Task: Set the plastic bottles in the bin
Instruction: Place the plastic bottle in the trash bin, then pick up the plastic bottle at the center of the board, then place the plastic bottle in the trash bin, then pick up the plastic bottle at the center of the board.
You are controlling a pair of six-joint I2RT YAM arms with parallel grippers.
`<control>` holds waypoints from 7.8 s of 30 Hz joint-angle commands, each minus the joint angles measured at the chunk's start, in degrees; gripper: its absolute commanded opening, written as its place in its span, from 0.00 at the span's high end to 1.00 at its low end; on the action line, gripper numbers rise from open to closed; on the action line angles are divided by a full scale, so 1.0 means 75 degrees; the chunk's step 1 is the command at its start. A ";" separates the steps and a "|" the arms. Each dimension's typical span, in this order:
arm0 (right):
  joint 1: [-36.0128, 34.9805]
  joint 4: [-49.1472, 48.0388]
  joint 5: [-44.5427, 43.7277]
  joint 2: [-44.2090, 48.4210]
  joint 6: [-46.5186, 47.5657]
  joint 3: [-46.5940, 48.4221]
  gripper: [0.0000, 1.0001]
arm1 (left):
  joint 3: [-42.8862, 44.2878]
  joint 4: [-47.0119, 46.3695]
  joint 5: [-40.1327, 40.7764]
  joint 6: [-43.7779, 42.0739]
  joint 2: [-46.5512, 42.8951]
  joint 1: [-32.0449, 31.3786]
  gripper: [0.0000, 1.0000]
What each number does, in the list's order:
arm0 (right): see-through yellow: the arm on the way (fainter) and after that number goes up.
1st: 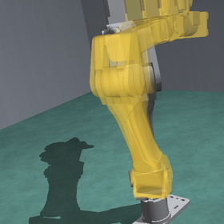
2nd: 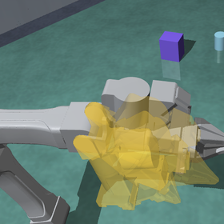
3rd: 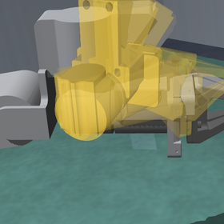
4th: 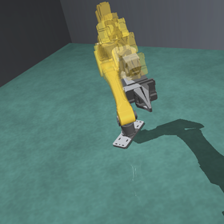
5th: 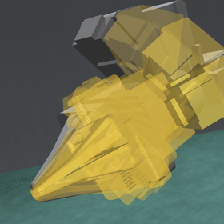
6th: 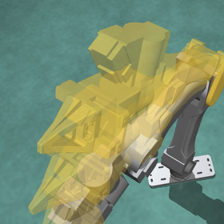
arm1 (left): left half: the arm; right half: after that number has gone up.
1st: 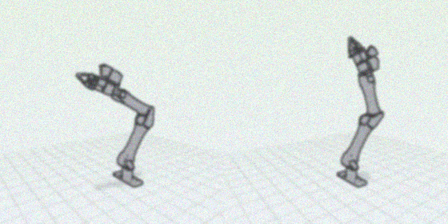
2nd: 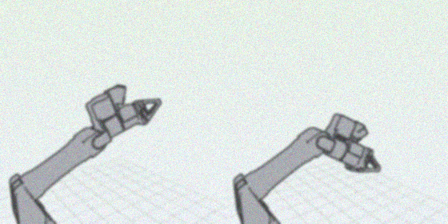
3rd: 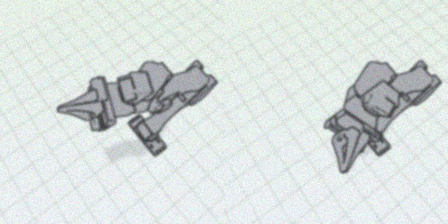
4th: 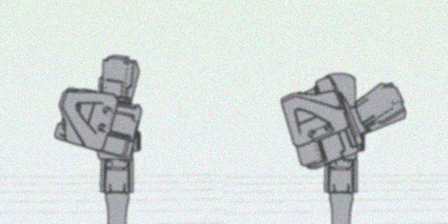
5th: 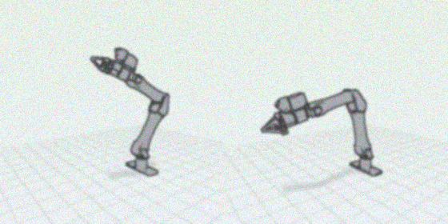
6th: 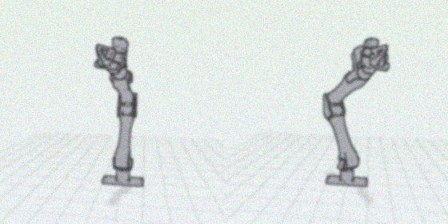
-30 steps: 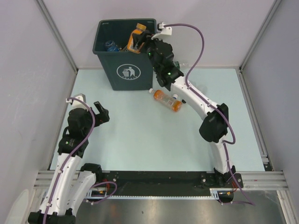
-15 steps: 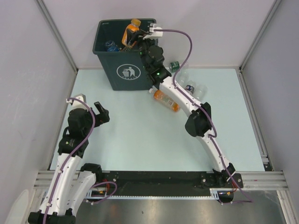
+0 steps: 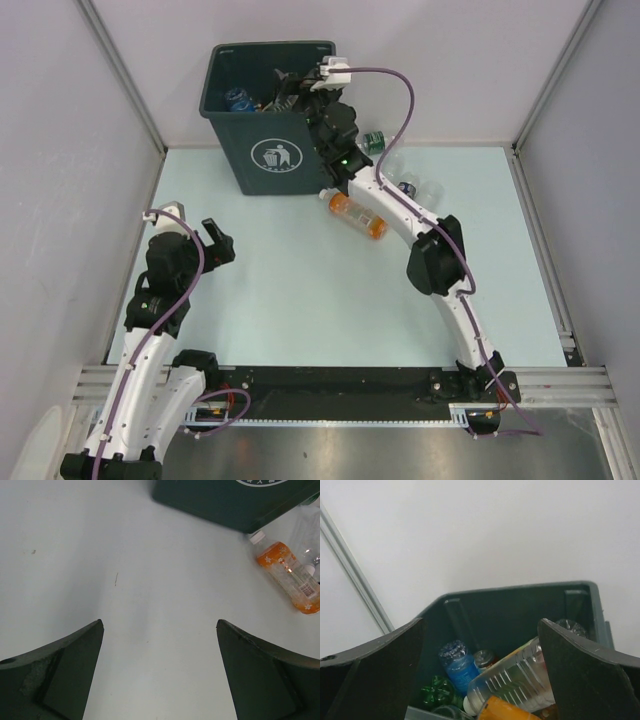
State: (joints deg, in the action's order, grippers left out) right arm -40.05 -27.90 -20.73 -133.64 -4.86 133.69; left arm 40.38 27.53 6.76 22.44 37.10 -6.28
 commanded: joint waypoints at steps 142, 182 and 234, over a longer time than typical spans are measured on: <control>0.1146 0.1354 0.1877 0.2680 -0.0782 -0.2054 0.68 | -0.0111 -0.1374 -0.4066 -0.0390 0.1076 0.0006 0.00; 0.0758 0.1059 -0.0235 0.3685 0.0415 -0.2566 0.00 | -0.0134 -0.1315 -0.3937 -0.0378 0.1112 0.0006 0.00; 0.2434 0.6216 0.4780 0.2738 0.1035 -0.6470 0.11 | -0.0099 -0.1210 -0.3726 -0.0378 0.1147 0.0006 0.00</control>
State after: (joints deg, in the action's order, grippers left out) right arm -21.54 18.63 13.23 -110.61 0.71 84.86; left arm 39.42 18.68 -21.19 20.86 45.76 -6.15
